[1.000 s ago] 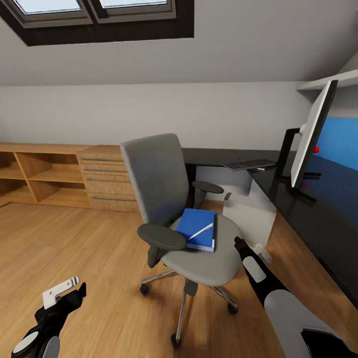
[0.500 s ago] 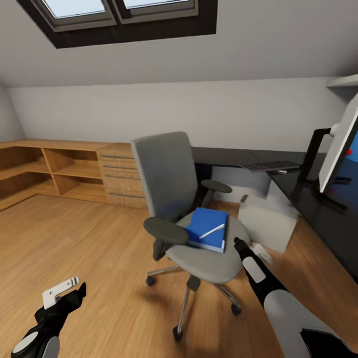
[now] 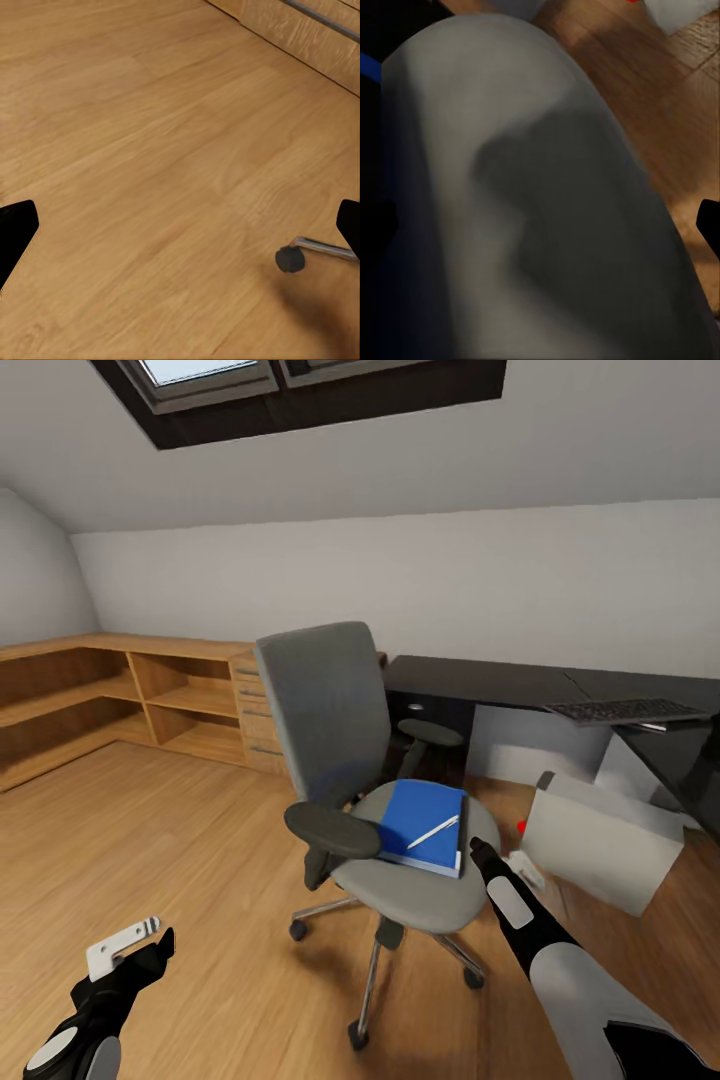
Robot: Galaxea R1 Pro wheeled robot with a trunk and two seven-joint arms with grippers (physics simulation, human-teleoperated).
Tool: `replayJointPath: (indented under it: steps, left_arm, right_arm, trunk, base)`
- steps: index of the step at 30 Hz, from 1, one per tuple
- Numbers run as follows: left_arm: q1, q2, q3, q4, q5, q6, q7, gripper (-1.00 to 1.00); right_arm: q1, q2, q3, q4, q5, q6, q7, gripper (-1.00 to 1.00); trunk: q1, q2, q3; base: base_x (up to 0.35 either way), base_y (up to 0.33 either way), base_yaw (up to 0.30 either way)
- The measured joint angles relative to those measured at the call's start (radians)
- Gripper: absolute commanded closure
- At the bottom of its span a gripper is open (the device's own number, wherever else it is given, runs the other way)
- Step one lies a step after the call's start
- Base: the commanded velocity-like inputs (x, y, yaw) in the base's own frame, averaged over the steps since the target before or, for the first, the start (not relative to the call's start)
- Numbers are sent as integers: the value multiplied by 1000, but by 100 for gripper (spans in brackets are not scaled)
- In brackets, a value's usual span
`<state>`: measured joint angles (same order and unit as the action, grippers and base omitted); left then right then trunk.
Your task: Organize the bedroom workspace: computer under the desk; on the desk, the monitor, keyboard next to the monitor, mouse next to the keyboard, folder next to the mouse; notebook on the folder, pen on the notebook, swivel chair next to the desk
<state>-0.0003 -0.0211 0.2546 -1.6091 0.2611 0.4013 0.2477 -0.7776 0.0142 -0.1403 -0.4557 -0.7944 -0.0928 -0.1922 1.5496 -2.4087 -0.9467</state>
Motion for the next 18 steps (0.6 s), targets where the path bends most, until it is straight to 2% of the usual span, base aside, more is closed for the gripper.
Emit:
replayJointPath:
  steps: [7, 13, 18]
  left_arm:
    - [0, 0, -4, 0, -1, 0, 1, -100]
    - [0, 0, -7, 1, -1, 0, 2, -100]
    - [0, 0, -10, 2, -2, 1, 2, -100]
  right_arm:
    - [0, 0, 0, -2, 2, -3, 0, -100]
    - [0, -2, 1, -2, 5, -3, 0, -100]
    - [0, 2, 4, -1, -9, -3, 3, -100]
  trunk:
    - [0, 0, -6]
    - [1, 0, -11]
    - [1, 0, -15]
  base:
    - [292, 0, 226]
    - [32, 0, 226]
    - [21, 0, 180]
